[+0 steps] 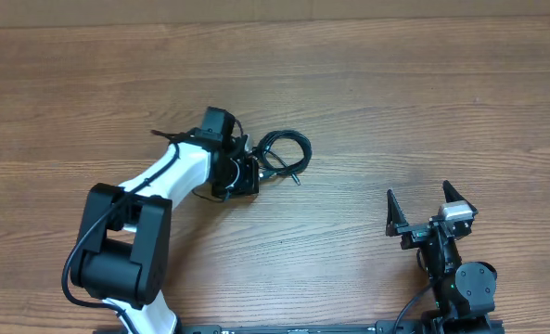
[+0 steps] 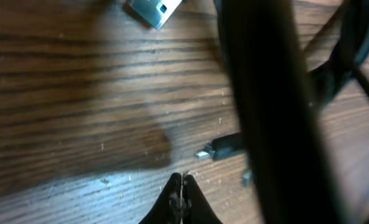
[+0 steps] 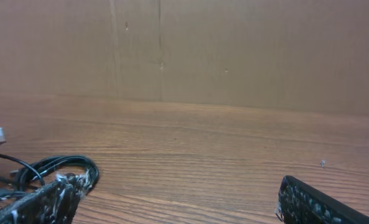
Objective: Untangle cables
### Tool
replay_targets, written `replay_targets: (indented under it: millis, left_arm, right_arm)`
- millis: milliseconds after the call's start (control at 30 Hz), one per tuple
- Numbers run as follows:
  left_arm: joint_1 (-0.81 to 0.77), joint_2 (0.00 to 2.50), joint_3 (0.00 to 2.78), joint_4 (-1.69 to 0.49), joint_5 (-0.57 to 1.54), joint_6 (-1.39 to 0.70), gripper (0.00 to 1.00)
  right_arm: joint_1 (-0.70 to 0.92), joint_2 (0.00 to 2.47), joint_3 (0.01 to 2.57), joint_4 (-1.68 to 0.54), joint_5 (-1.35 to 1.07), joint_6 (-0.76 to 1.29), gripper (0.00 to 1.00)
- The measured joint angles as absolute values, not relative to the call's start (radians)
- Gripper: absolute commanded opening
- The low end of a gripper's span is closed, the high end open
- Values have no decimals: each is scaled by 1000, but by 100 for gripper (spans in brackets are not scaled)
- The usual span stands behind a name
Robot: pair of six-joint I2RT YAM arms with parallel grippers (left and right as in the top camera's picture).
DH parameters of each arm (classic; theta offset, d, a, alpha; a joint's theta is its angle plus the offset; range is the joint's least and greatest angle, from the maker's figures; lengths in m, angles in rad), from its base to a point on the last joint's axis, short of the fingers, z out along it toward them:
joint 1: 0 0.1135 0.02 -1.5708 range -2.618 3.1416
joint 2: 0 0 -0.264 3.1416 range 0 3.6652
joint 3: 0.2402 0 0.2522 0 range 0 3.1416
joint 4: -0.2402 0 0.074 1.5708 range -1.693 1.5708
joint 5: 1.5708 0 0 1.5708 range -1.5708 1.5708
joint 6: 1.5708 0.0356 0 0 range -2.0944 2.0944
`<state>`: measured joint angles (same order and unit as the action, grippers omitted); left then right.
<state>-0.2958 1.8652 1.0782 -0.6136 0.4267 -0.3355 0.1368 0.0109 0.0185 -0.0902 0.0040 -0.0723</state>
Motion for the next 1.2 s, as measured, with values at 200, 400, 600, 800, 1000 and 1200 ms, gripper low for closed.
replay_targets:
  millis: [200,400,600,800,1000,1200]
  left_arm:
    - [-352,1865,1077,-582,363,-345,25]
    - [-365,1865,1077,-578,331,-345,25]
    - [-365,1865,1077,-568,314,-345,26]
    - [-365,1865,1077,-566,310,-345,29]
    - [-365,1865,1077,-560,310,-345,31]
    - [-365,1865,1077,-559,310,-345,31]
  right_arm:
    - [137,11,19,-90,4,-72,100]
    - [137,11,19,-90,4,-72,100]
    - [137,11,19,-90,4,-72,100]
    - [137,11,19,-90,4,-73,100]
    - [137,11,19,-89,4,-72,100]
    - [137,11,19,-90,4,-72,100]
